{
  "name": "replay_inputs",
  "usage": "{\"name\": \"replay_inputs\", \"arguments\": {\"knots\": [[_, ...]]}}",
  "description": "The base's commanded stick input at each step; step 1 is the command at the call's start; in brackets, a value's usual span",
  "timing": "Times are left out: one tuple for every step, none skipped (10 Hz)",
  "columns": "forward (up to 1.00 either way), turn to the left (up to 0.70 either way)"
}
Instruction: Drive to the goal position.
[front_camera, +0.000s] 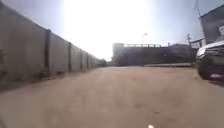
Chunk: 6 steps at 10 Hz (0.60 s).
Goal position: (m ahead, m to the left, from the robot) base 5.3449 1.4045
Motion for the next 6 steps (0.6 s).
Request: {"name": "replay_inputs", "arguments": {"knots": [[1.0,0.0],[1.0,0.0],[1.0,0.0],[1.0,0.0],[1.0,0.0],[1.0,0.0]]}}
